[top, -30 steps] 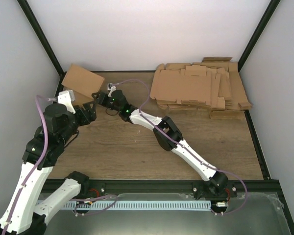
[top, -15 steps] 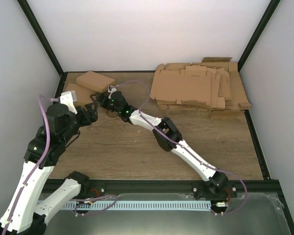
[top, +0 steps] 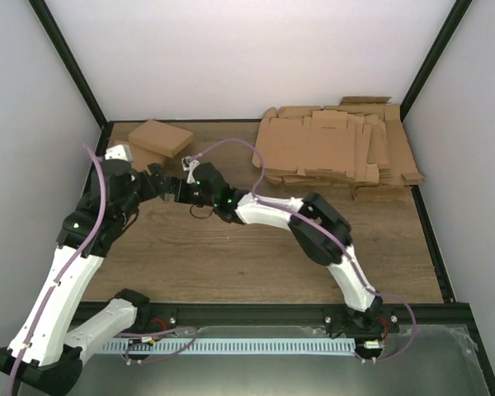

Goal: Fold the paper box

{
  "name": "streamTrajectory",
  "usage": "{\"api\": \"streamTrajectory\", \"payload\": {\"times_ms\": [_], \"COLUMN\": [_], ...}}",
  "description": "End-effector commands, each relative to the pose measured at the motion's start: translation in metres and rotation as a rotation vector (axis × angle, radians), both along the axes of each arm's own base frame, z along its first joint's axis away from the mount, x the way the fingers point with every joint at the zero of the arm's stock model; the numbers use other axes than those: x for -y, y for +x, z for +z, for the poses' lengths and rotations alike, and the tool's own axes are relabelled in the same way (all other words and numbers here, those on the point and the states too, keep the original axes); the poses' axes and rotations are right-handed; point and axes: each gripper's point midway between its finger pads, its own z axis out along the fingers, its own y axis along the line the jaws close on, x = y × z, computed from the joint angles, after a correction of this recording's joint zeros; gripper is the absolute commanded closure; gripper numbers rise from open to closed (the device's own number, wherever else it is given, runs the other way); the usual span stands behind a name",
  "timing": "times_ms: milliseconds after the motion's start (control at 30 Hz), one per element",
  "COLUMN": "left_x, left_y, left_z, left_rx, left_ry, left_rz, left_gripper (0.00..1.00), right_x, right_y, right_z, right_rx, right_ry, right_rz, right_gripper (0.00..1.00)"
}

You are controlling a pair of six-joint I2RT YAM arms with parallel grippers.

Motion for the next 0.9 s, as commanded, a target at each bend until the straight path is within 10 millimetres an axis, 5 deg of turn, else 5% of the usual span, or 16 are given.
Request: {"api": "streamTrajectory", "payload": {"times_ms": [0, 200, 433, 633, 867], "left_x": [-0.025, -0.021, -0.014, -0.025, -0.011], "left_y": [0.011, 0.058, 0.112, 0.161, 0.213], "left_z": [0.028, -0.003, -0.069, -0.107, -0.136], "left_rx": [0.089, 0.0, -0.048, -0.03, -0.079], "left_ry": [-0.007, -0.172, -0.645, -0.825, -0.983], "left_rz": [0.125, 0.111, 0.125, 0.138, 0.013], "left_gripper": [0.01, 0.0, 0.0, 0.0, 0.0], "right_x": [0.031, 0.115, 0.206, 0.278, 0.33], "right_y": [-0.039, -0.064, -0.082, -0.076, -0.075], "right_z": [0.083, 0.111, 0.14, 0.11, 0.095], "right_rx": [0.163, 0.267, 0.383, 0.373, 0.473], "right_ry": [0.104, 0.048, -0.024, -0.103, -0.165], "right_rz": [0.008, -0.12, -0.281, -0.352, -0.412], "right_gripper": [0.0, 0.0, 0.0, 0.0, 0.0]}}
